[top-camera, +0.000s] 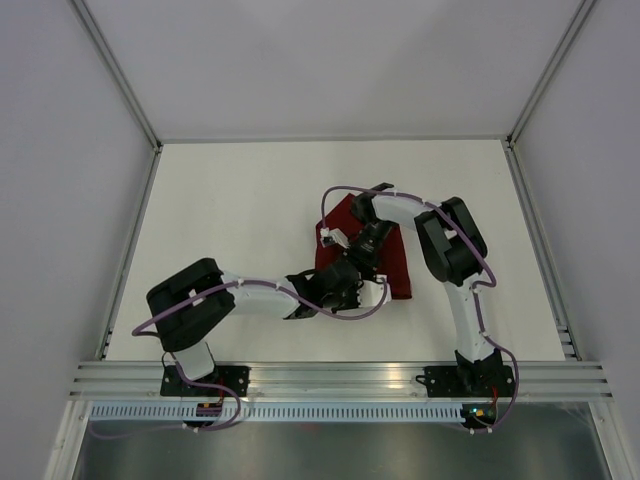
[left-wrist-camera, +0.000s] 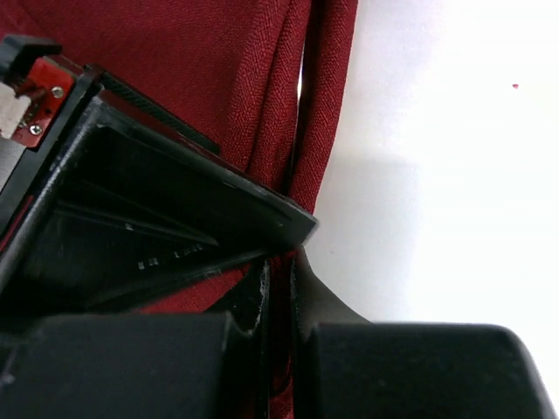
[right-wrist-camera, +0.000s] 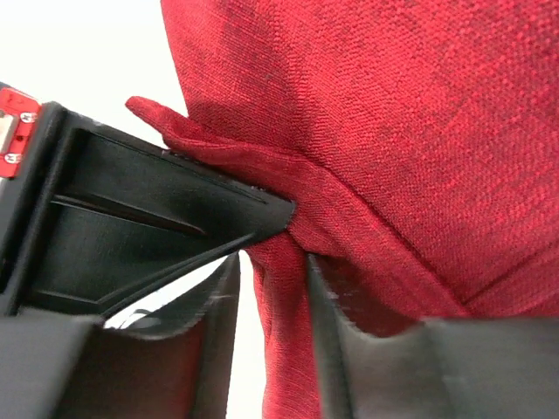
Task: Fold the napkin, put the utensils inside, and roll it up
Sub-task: Roll the napkin with the utensil
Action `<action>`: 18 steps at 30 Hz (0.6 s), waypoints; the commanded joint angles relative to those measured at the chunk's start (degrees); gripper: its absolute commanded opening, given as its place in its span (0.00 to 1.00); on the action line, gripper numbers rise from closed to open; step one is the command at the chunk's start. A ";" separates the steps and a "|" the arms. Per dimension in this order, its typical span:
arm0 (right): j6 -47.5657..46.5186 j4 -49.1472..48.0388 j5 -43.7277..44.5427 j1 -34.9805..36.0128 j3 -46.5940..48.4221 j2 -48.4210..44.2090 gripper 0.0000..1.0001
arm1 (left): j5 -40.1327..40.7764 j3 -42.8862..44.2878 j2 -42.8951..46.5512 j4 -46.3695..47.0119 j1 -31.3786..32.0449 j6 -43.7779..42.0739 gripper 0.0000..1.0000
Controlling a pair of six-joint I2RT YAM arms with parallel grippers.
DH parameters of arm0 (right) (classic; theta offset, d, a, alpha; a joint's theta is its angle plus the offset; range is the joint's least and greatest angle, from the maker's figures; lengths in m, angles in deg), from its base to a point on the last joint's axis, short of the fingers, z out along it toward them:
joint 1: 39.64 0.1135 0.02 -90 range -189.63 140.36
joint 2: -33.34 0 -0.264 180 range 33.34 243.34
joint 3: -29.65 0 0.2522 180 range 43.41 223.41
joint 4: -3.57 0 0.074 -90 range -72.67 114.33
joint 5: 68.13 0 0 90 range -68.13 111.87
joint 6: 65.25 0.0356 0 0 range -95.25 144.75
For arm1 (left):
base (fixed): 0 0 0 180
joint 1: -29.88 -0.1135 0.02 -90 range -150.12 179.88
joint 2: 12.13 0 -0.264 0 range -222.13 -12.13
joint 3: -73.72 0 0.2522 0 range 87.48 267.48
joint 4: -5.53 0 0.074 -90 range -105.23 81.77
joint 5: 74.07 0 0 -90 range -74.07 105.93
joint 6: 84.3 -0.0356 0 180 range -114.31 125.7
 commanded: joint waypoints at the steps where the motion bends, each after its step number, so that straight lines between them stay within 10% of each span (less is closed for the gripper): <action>1: -2.32 -11.42 9.06 0.06 -3.25 -2.88 0.46 | -5.05 0.76 -2.51 -5.54 -1.48 5.32 0.02; 18: 6.55 -21.34 4.84 -11.70 -10.36 -24.24 0.62 | -24.29 7.17 -4.26 -14.15 -9.03 9.63 0.02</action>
